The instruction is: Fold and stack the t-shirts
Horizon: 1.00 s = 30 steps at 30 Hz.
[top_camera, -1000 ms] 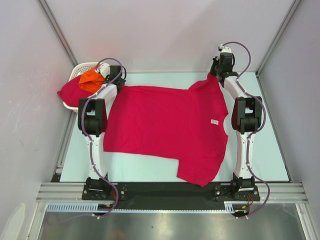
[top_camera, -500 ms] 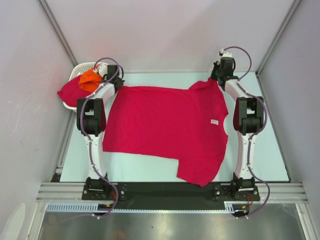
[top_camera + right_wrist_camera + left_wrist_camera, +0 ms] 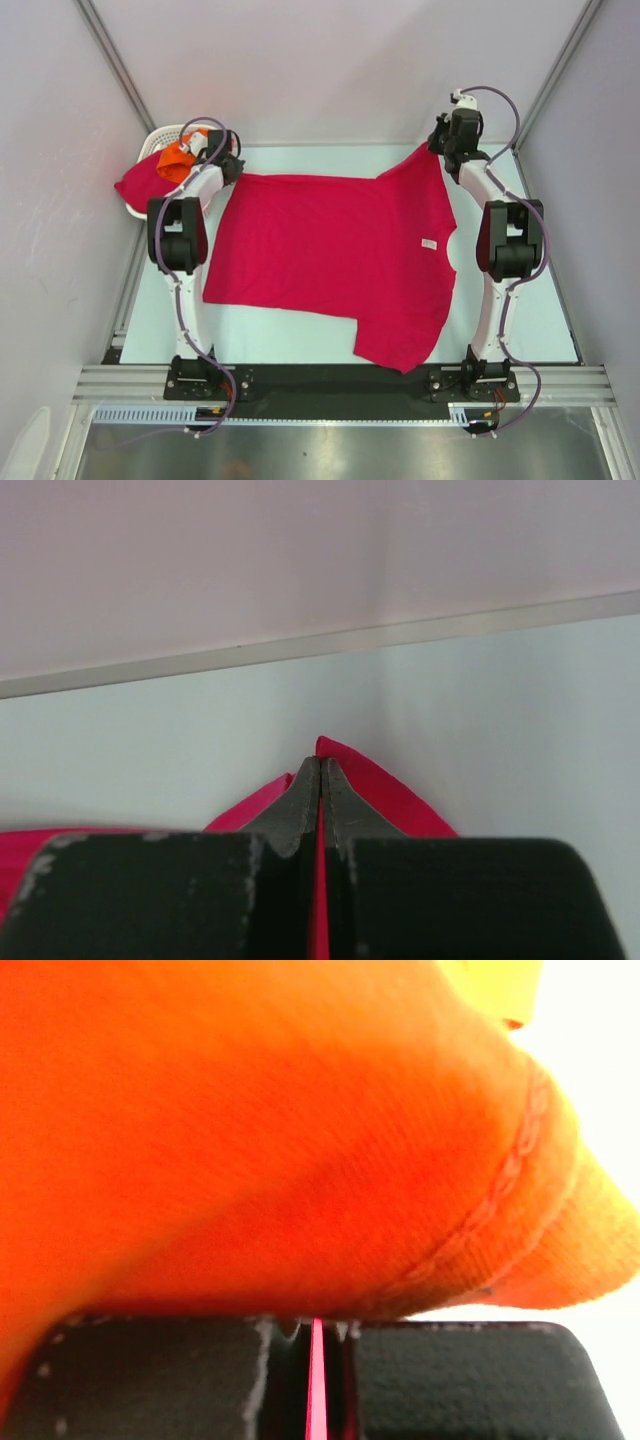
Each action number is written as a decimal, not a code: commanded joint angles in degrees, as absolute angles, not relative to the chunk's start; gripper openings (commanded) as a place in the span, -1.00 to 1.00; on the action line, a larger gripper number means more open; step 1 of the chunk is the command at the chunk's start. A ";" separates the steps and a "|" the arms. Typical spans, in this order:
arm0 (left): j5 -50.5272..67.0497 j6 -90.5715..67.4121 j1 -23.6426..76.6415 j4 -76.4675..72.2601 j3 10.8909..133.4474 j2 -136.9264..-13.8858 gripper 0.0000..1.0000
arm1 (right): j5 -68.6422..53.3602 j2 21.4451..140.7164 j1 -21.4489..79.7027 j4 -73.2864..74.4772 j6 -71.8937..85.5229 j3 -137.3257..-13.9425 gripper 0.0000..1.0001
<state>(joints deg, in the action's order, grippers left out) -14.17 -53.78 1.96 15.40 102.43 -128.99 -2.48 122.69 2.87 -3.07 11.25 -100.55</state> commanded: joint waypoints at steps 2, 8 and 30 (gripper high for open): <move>-12.48 -55.19 0.35 15.64 102.39 -123.49 -1.00 | -2.46 118.04 2.46 -5.80 11.87 -98.70 -1.00; -11.78 -59.06 0.18 17.67 101.43 -122.35 -1.00 | -2.37 116.46 2.29 -5.62 12.04 -97.56 -1.00; -10.02 -62.14 -2.90 19.07 103.10 -123.49 -1.00 | -2.64 113.03 0.70 -5.89 10.72 -94.66 -1.00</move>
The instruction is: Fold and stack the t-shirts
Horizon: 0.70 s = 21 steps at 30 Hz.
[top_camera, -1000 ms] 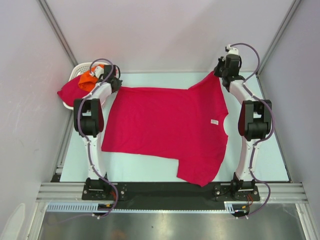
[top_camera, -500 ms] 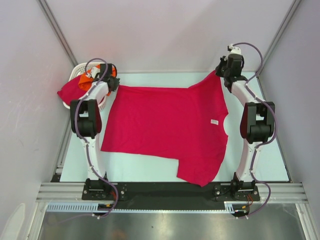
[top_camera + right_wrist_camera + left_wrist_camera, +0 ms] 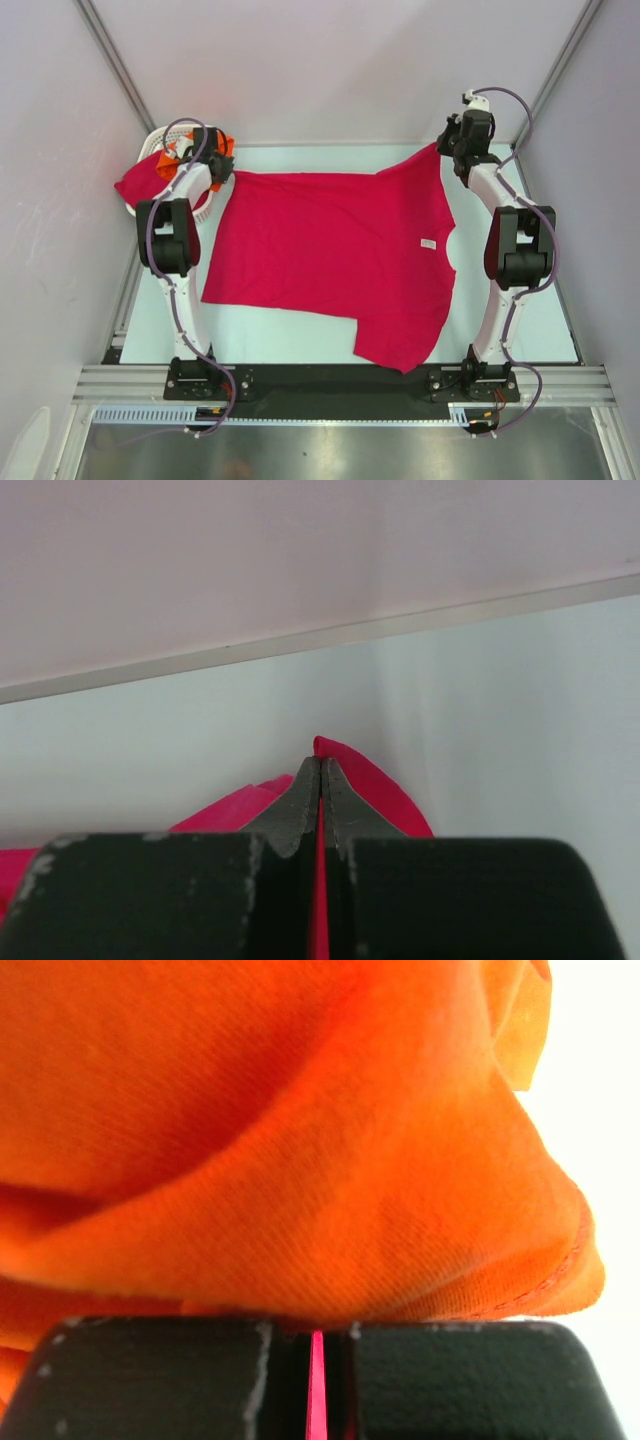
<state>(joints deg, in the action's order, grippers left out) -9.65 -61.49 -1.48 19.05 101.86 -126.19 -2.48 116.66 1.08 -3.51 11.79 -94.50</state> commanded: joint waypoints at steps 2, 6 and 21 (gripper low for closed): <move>-9.84 -61.96 -2.99 19.07 103.27 -123.57 -1.00 | -2.46 112.85 0.62 -5.80 10.72 -94.48 -1.00; -9.41 -61.44 -2.99 19.07 103.97 -124.01 -1.00 | -2.55 112.33 0.53 -5.89 10.72 -94.13 -1.00; -9.32 -58.10 -2.99 19.78 104.24 -124.19 -1.00 | -1.41 105.91 0.44 -6.42 8.70 -86.93 -1.00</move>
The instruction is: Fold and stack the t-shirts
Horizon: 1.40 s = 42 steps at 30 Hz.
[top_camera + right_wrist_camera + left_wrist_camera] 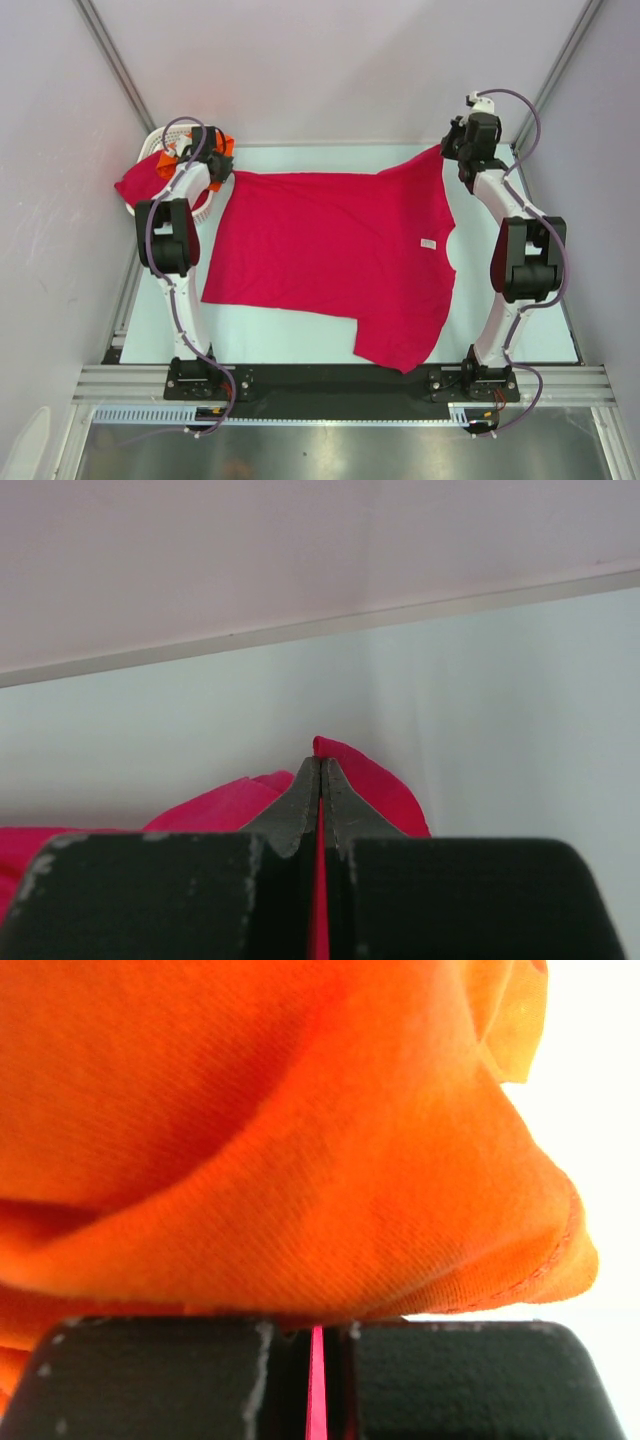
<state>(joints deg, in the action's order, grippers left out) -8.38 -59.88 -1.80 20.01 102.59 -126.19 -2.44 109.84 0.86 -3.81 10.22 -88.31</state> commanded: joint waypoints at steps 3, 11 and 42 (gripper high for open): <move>-9.23 -57.74 -2.99 19.86 104.33 -123.93 -1.00 | -1.32 105.56 0.44 -6.42 8.26 -86.48 -1.00; -9.14 -57.04 -3.08 19.86 104.33 -124.10 -1.00 | -2.28 105.64 0.35 -6.77 8.88 -86.92 -1.00; -12.48 -55.10 -3.08 21.62 105.12 -121.20 -1.00 | -2.64 103.45 -1.41 -6.33 9.32 -87.10 -1.00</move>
<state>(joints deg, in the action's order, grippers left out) -8.86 -53.95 -1.89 20.82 102.87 -125.86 -3.01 106.39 -0.93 -4.16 9.43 -86.24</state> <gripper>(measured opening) 0.009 0.009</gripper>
